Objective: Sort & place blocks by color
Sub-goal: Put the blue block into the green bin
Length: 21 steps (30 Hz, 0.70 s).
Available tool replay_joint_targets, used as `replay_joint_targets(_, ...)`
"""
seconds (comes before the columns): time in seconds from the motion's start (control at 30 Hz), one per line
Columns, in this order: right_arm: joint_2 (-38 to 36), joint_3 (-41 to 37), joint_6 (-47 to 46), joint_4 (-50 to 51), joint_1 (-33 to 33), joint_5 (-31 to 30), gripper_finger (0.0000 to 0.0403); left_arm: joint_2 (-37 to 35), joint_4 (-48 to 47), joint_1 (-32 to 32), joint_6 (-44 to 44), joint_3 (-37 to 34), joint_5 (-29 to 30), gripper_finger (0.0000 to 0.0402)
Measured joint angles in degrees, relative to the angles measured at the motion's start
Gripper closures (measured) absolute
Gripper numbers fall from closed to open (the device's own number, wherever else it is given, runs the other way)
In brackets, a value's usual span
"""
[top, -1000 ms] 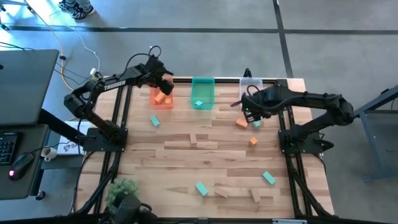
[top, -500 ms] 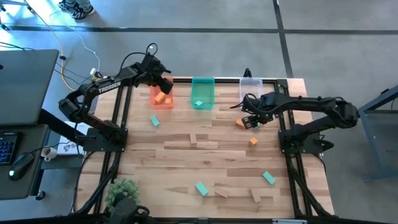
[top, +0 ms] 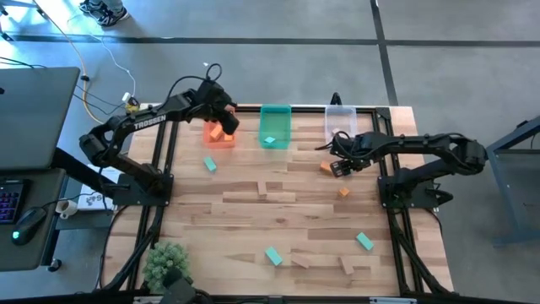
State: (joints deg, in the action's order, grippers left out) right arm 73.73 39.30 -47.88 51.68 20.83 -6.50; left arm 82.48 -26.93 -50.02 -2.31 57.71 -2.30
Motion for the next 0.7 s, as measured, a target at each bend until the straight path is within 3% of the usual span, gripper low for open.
replay_joint_targets(0.23,0.1,-2.8,3.7,-5.4,3.0,-0.7,0.0202,0.0,1.4,3.2,0.0,0.0,1.7,0.0220)
replay_joint_targets(0.47,0.1,-7.4,4.4,-10.1,4.9,2.4,0.0205,0.0,2.9,3.7,-0.6,0.0,1.7,0.0220)
replay_joint_targets(0.57,0.1,-8.0,4.4,-10.5,5.1,2.7,0.0227,0.0,2.9,3.7,-1.4,0.0,1.7,0.0220)
replay_joint_targets(0.7,0.1,-7.9,4.4,-10.7,5.2,3.6,0.0293,0.0,3.1,3.7,-2.0,0.0,1.7,0.0220)
